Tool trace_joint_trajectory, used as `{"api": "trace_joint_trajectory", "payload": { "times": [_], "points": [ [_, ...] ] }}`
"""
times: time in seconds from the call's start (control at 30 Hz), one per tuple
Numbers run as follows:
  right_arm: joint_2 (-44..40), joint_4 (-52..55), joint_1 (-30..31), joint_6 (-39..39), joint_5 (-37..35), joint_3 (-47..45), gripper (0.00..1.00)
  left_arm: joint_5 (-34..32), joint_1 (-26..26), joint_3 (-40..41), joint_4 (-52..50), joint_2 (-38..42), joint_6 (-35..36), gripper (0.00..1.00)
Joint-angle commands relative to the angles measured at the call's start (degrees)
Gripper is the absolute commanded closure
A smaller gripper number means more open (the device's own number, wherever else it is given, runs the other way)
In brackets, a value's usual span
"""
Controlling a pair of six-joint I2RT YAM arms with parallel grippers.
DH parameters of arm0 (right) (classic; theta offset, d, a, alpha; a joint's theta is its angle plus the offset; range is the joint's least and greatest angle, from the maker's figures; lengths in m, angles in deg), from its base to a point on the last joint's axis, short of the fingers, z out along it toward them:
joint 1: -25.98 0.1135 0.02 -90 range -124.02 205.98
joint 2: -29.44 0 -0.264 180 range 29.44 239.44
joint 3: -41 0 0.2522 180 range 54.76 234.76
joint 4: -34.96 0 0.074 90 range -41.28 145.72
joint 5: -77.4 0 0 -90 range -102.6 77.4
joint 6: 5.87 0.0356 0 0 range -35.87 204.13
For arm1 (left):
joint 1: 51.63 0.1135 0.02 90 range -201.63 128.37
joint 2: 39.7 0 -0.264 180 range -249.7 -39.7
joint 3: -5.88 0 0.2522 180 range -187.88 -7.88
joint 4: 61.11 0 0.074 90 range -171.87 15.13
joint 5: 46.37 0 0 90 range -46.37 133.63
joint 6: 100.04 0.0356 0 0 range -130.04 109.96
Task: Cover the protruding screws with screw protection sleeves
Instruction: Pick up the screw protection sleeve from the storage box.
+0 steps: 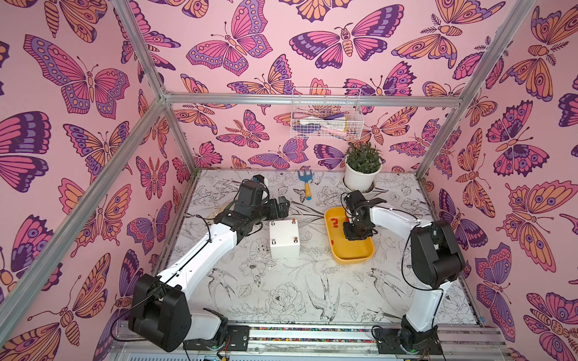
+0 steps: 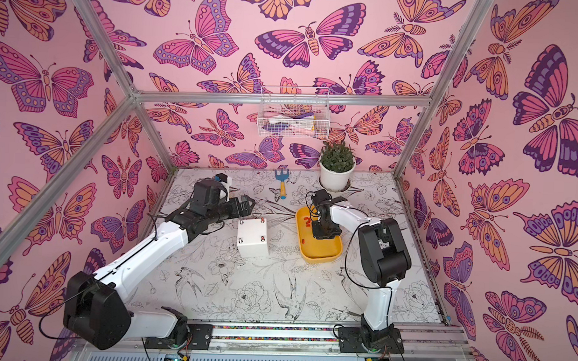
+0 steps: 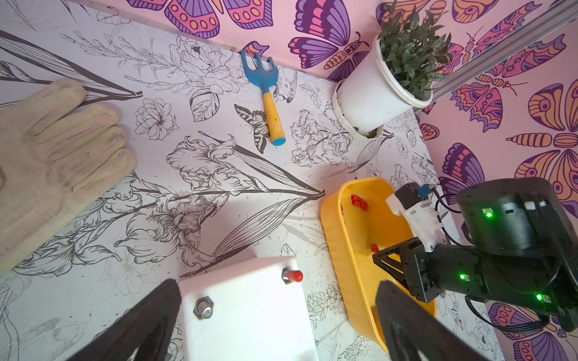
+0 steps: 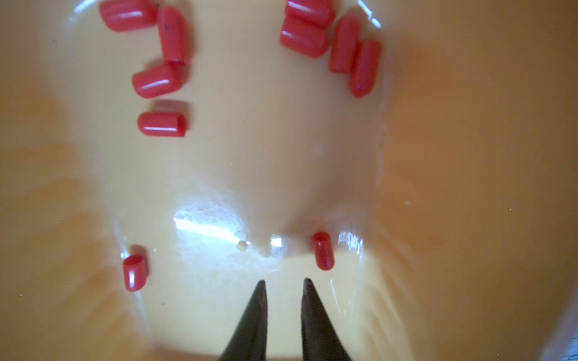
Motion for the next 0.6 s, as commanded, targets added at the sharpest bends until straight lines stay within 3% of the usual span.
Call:
{"api": "trace_joint_trajectory", "payload": {
  "times": [0.0,0.57],
  "points": [
    [0.3,1.8,-0.7,-0.7,-1.3,1.3,0.78,-0.6,0.5,-0.8,-1.0,0.4,-0.1,0.0],
    [1.8,3.2,-1.1,-0.9,-7.7,2.9,0.76,0.2,0.8,-0.5,-0.4,-0.1,-0.1,0.0]
  ]
}}
